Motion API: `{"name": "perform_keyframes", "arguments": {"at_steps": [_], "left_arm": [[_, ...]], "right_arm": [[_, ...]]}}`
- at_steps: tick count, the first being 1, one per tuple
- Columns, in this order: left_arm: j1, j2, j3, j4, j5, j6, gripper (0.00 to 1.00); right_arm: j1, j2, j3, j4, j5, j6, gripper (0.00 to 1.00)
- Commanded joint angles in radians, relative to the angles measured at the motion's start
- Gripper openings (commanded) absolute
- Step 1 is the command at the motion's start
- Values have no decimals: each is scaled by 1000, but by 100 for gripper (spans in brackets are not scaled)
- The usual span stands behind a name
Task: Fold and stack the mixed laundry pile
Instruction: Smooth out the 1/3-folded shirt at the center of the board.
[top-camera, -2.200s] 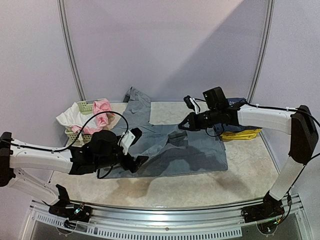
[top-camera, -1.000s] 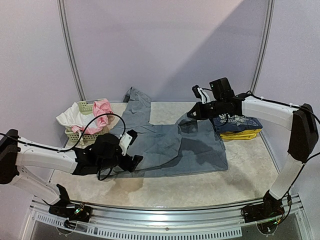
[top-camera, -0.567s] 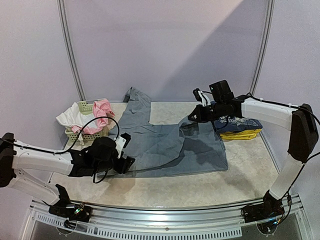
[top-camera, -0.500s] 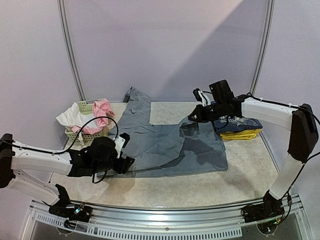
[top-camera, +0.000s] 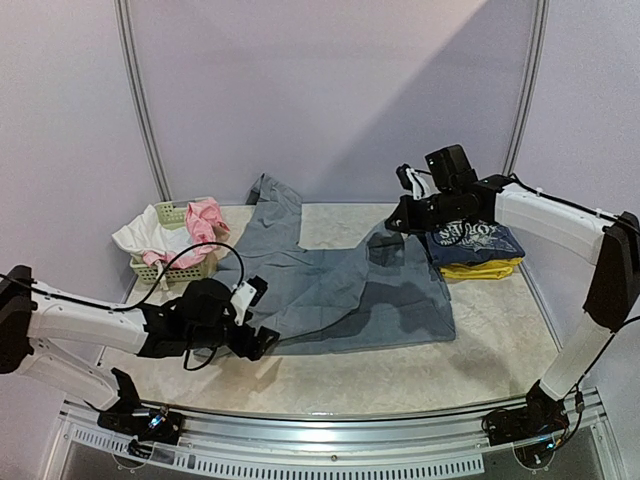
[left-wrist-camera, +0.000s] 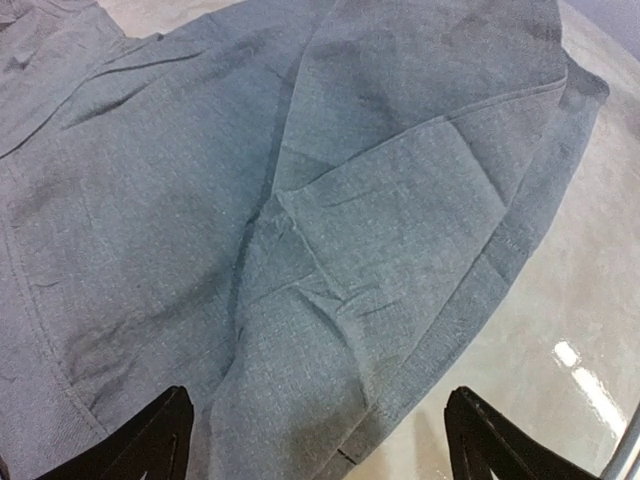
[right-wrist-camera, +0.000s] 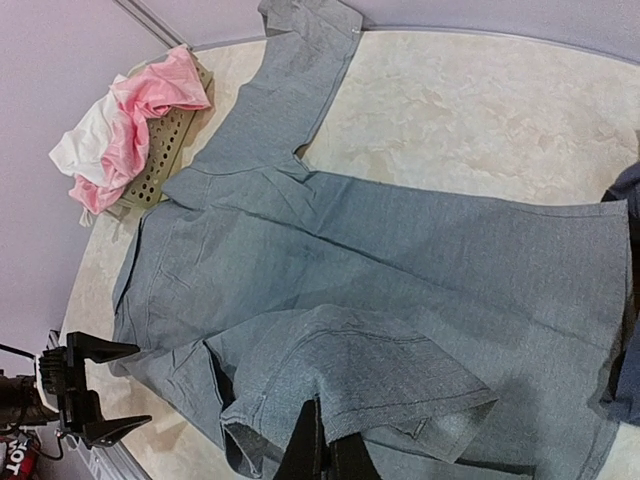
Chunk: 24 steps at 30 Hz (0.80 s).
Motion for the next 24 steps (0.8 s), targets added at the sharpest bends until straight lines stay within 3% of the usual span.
{"name": "perform_keyframes", "arguments": {"at_steps": [1, 14, 24], "left_arm": [[7, 92, 44, 72, 43, 67, 89], [1, 306, 204, 181, 156, 261, 92], [4, 493, 380, 207, 285, 410, 83]], "right_arm": [[-5, -43, 24, -101, 49, 25, 0], [-6, -52, 26, -144, 52, 49, 0], [-6, -51, 28, -177, 72, 56, 0]]}}
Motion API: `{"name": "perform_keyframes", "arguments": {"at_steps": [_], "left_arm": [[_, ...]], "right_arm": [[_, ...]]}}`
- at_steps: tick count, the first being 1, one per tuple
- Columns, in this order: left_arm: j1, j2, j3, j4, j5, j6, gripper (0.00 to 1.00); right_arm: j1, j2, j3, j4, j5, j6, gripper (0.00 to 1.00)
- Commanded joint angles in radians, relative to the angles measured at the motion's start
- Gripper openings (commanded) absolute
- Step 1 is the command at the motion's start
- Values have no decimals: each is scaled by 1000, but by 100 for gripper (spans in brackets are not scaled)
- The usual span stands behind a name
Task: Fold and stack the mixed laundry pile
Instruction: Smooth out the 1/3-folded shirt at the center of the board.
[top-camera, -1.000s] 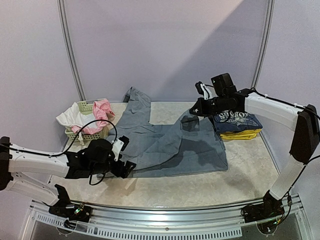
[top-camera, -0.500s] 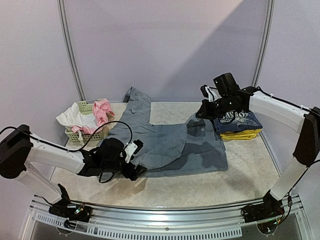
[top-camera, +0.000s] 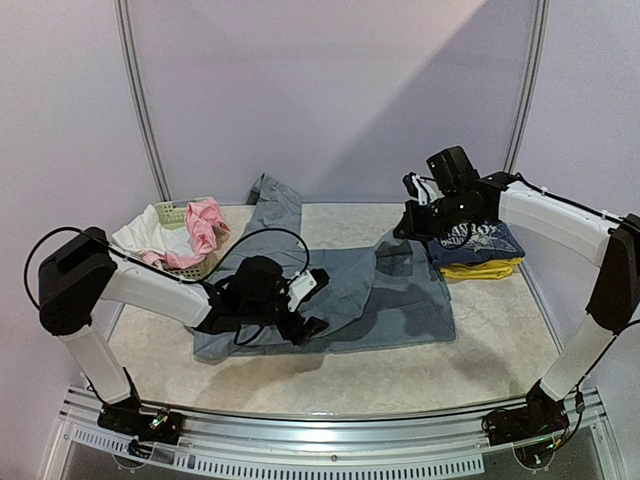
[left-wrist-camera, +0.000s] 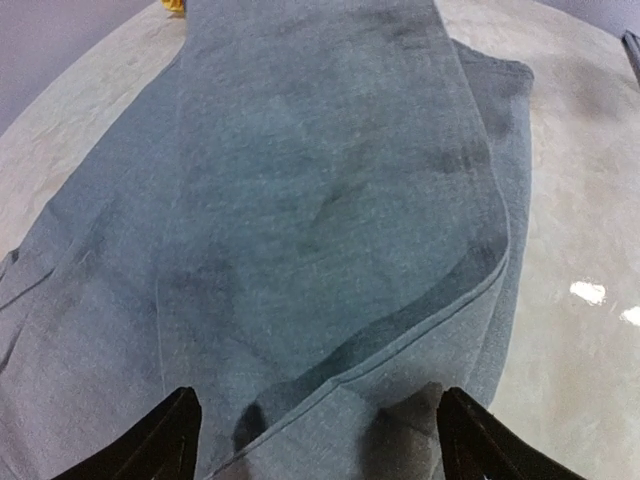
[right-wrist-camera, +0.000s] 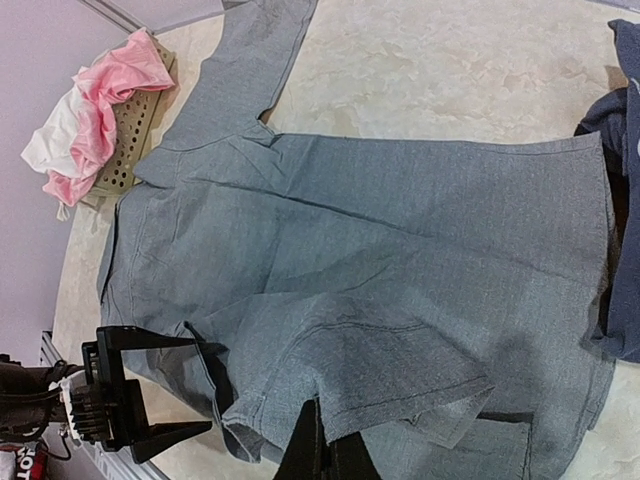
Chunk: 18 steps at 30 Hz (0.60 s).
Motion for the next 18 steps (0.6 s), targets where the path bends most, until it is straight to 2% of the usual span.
{"name": "perform_keyframes", "arguments": {"at_steps": [1, 7, 13, 18], "left_arm": [[5, 46, 54, 18, 74, 79, 81], [5, 65, 97, 25, 125, 105, 79], [-5, 90, 144, 14, 233, 124, 82], [-19, 121, 215, -78, 306, 161, 75]], "right_arm": [[-5, -30, 19, -39, 38, 2, 0], [-6, -33, 20, -49, 61, -4, 0], [-6, -27, 21, -50, 65, -8, 0], [-6, -24, 22, -56, 75, -11, 0]]}}
